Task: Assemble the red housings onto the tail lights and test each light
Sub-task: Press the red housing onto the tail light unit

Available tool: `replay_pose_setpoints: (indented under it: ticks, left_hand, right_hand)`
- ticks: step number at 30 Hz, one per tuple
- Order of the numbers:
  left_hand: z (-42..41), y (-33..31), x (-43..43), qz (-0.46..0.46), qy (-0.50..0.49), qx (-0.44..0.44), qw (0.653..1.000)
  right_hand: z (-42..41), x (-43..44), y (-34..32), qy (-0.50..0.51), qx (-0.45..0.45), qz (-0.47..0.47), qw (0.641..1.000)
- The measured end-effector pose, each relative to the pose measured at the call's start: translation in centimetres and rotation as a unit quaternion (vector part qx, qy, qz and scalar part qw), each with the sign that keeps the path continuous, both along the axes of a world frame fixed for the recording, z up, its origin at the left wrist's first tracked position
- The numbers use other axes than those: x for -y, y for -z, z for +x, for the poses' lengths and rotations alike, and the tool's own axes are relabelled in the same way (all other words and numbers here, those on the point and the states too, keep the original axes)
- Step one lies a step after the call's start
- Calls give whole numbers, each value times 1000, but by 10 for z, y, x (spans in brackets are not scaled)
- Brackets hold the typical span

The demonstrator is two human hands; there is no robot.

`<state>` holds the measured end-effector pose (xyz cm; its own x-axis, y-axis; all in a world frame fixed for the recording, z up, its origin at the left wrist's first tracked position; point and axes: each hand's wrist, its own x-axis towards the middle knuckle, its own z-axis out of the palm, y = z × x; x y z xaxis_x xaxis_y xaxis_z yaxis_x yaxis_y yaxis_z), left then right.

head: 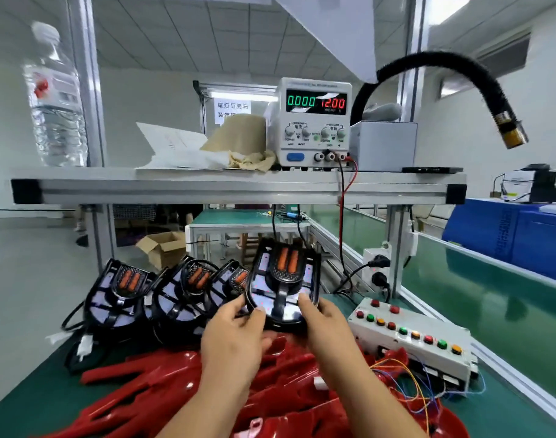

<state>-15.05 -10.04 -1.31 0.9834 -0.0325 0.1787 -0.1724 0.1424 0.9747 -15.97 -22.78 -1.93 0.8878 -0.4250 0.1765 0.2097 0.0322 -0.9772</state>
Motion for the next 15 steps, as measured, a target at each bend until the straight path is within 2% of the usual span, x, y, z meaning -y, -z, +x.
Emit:
replay_pose_setpoints:
  ticks: [4, 8, 12, 15]
  left_hand:
    - [-19, 2, -34, 10, 61, 7, 998]
    - [-16, 5, -87, -77, 72, -42, 994]
    - [-11, 13, -114, -143, 79, -72, 984]
    - [-11, 16, -124, -142, 158, -88, 973]
  right_hand:
    - [1, 9, -11, 12, 56, 10, 998]
    - [-7, 13, -30, -109, 130, 72, 983]
    - [-12, 0, -26, -184, 96, -26, 978]
    - [-12, -8, -15, -221, 38, -97, 970]
